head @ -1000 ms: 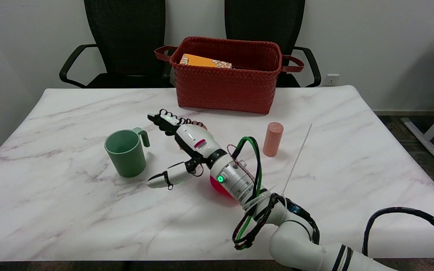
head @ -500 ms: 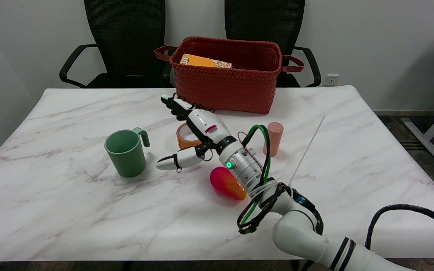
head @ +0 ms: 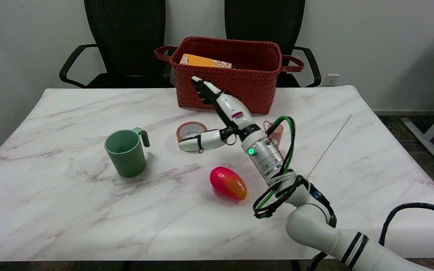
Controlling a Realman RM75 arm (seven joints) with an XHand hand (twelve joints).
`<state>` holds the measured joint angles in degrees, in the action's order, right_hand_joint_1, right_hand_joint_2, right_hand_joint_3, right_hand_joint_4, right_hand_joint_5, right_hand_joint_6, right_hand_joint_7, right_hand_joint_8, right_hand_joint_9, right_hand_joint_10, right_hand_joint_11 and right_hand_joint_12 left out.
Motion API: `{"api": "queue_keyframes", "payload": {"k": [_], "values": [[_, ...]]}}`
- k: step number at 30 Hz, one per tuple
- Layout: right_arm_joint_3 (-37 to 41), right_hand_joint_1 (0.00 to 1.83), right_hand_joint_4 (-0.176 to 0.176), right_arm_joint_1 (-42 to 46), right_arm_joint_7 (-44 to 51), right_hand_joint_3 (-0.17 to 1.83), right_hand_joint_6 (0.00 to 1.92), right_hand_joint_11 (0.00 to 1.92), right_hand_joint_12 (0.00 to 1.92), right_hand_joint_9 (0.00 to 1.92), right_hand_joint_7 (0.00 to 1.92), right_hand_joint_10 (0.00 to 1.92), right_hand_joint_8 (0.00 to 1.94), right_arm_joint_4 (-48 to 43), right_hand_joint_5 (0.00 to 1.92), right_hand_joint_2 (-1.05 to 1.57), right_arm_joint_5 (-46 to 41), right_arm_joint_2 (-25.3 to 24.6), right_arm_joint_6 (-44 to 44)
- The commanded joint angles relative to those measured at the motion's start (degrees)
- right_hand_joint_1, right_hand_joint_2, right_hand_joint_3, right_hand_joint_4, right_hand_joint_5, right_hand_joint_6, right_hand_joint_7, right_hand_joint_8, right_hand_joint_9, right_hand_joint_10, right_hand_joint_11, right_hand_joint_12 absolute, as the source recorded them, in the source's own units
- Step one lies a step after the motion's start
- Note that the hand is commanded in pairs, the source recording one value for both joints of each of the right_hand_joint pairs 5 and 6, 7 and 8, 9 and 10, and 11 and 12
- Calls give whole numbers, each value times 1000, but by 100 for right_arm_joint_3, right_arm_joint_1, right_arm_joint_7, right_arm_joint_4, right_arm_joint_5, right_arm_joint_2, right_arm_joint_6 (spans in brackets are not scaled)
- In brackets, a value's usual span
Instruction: Pick up the wooden cylinder.
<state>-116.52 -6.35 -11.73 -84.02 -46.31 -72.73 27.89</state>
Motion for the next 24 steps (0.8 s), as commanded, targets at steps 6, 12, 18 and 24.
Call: {"api": "queue_keyframes", "payload": {"k": [6,12,18,24], "values": [[958,1022,0,81,-13,57,164,477,477,363,265,363,265,125,164,487,-568,512,556],[1088,1010,0,106,-23,65,160,485,485,368,259,368,259,124,160,473,-947,625,557],[1083,989,0,188,-61,-53,152,450,450,357,253,357,253,124,152,485,-1316,693,767],[1128,981,0,339,-61,-88,138,433,433,332,238,332,238,117,138,491,-1635,693,1035]]}}
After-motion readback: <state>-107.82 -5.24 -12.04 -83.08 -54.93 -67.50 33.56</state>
